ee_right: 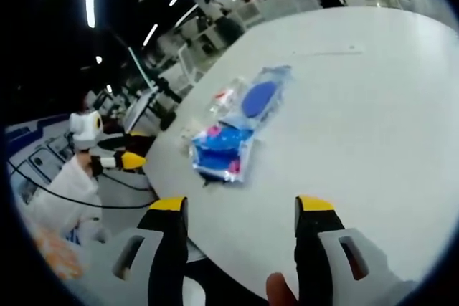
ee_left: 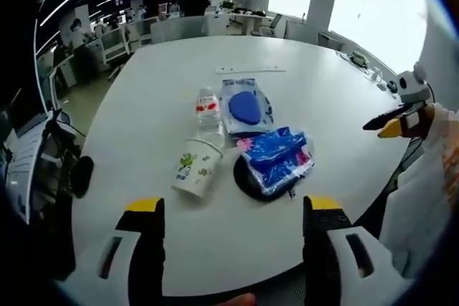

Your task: Arrange the tabletop items into an orderly group along one side of the table until the central work area is clear of visible clutter.

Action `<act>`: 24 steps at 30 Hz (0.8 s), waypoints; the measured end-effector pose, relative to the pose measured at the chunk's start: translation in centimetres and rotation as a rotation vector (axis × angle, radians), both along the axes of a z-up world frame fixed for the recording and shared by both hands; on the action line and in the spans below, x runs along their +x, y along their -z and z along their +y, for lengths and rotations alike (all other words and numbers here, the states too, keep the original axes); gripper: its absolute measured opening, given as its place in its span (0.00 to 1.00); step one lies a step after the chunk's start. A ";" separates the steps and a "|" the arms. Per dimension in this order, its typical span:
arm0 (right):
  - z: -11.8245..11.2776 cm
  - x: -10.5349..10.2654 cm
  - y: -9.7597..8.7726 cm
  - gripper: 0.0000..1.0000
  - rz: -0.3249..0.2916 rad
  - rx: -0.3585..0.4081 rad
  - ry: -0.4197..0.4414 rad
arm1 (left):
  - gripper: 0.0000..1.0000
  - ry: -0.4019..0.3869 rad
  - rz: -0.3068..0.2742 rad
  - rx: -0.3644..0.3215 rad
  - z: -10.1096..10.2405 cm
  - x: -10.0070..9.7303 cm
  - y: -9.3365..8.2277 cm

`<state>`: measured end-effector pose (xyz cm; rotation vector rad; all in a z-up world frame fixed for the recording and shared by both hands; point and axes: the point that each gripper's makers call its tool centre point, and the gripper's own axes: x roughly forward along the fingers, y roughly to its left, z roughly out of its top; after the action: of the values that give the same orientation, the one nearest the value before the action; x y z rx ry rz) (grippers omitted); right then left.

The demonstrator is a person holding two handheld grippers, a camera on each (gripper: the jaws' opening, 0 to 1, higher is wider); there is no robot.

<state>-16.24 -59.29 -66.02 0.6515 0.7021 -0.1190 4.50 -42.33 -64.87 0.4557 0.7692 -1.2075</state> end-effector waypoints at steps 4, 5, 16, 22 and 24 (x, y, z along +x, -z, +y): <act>-0.3 0.2 0.0 0.58 -0.003 -0.013 0.002 | 0.76 -0.009 0.006 -0.014 -0.4 -0.2 0.3; -0.4 0.3 0.0 0.58 -0.004 -0.018 0.002 | 0.76 -0.012 0.007 -0.016 -0.4 -0.2 0.4; -0.9 1.8 1.0 0.54 0.000 -0.071 -0.012 | 0.64 -0.032 0.043 -0.047 -1.8 -1.3 1.7; -1.2 3.2 1.0 0.52 -0.017 -0.076 -0.003 | 0.56 -0.042 0.041 -0.064 -2.7 -1.7 2.2; -1.3 3.5 1.2 0.52 -0.019 -0.073 -0.003 | 0.53 -0.050 0.047 -0.066 -3.0 -1.8 2.4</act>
<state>-12.74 -60.56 -67.23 0.5809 0.6777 -0.1355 2.69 -45.38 -67.28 0.3525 0.7743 -1.1966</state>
